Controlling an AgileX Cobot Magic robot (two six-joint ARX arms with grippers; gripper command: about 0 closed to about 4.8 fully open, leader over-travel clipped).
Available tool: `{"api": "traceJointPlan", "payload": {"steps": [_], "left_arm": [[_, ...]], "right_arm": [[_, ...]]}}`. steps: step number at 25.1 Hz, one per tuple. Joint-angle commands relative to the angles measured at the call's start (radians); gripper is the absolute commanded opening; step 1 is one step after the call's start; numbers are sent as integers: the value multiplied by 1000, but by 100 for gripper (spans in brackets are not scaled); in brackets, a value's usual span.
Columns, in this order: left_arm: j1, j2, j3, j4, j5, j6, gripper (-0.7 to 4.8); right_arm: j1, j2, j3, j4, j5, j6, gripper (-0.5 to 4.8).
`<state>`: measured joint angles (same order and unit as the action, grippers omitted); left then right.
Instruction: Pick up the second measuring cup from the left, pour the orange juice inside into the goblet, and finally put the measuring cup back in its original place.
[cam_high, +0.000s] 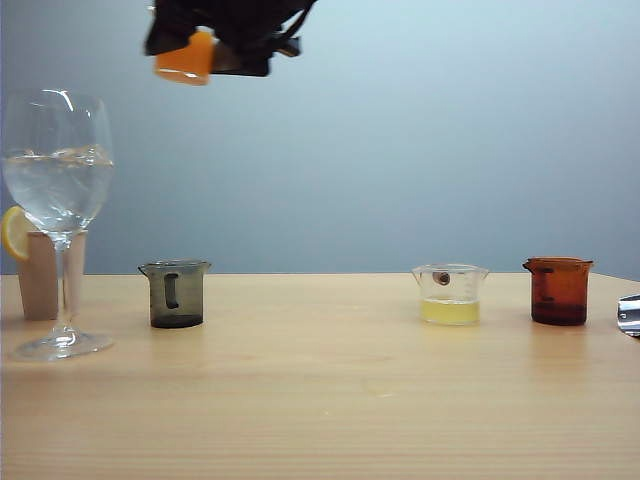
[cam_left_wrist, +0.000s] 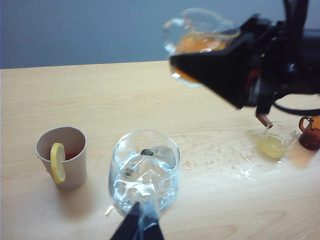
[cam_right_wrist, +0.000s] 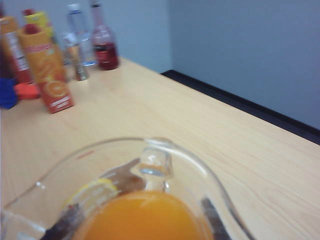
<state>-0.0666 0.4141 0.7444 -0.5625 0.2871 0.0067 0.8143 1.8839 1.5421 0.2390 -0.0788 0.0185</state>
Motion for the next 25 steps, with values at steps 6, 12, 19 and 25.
{"api": "traceJointPlan", "payload": {"steps": [6,12,19,25], "left_arm": [[2,1,3,10,6,-7,-5],[2,1,3,10,6,-7,-5],[2,1,3,9,6,-7,-5],[2,0,3,8,6,-7,-5]], "right_arm": [[46,12,15,21,-13,-76,8],[66,21,16,28,-8,-76,8],[66,27,19,57,8,-76,7],[67,82,97,20,5,-76,8]]}}
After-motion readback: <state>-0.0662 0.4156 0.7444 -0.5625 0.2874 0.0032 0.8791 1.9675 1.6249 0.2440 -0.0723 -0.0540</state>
